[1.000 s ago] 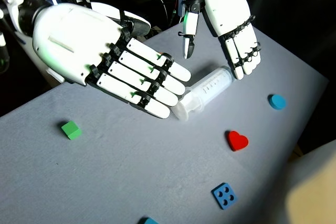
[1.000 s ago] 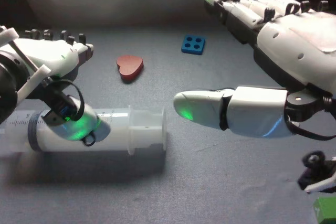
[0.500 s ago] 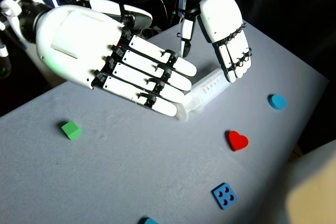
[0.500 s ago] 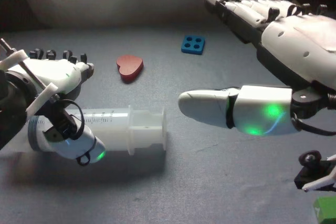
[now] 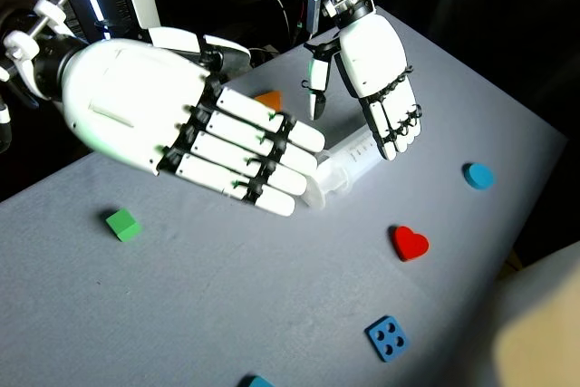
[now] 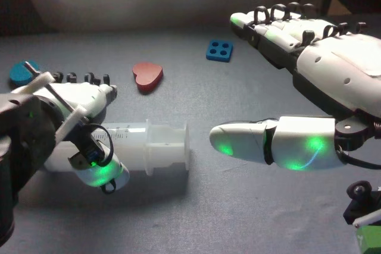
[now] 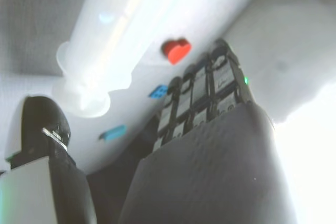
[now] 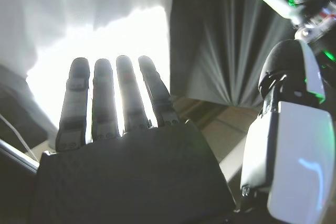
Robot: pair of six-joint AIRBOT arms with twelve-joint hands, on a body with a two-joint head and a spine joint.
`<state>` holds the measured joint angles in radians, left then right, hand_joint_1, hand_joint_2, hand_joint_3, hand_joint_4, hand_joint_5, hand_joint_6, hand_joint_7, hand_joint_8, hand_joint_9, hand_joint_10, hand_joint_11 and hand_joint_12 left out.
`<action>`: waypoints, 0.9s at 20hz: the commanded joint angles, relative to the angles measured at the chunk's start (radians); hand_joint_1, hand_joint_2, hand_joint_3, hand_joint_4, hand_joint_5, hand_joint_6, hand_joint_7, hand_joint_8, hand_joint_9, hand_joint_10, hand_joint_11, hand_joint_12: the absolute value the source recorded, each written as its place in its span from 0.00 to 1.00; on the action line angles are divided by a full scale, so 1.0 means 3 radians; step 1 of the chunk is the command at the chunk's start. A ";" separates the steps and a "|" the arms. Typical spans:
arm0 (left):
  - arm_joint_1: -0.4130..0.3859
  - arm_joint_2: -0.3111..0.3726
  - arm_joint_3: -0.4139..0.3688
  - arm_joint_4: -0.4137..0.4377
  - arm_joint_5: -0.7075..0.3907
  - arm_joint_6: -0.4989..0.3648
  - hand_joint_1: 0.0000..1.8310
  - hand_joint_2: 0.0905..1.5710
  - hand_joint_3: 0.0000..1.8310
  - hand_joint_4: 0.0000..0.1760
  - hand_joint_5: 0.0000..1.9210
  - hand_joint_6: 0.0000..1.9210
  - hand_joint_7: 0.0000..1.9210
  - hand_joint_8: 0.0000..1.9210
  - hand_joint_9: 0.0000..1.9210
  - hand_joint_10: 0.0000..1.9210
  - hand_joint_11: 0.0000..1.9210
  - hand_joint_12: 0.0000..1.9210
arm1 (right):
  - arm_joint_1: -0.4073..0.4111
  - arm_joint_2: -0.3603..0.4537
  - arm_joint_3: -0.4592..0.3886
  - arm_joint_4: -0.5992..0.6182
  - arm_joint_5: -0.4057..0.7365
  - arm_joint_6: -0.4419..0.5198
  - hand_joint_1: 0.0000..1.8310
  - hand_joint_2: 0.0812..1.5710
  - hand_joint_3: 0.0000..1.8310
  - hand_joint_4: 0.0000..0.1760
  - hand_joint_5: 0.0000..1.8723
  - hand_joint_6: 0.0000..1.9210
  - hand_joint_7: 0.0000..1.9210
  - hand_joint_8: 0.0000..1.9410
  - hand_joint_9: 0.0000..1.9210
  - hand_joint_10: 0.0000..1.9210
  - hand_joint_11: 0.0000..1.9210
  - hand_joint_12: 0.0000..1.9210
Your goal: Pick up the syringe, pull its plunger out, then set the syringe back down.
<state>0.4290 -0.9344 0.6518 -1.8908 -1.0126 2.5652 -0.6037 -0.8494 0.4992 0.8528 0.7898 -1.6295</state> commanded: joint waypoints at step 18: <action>0.0362 -0.0275 0.0290 0.0480 -0.0141 -0.0383 0.49 0.58 0.00 0.00 0.02 0.00 0.02 0.00 0.02 0.00 0.00 0.14 | -0.0105 0.0021 0.0071 -0.0363 0.0392 0.0164 0.11 0.58 0.00 0.00 0.00 0.00 0.00 0.00 0.00 0.00 0.00 0.09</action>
<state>0.5404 -1.0142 0.7357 -1.8187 -1.0267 2.4512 -0.6403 -0.8448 0.5213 0.7998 0.8169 -1.5890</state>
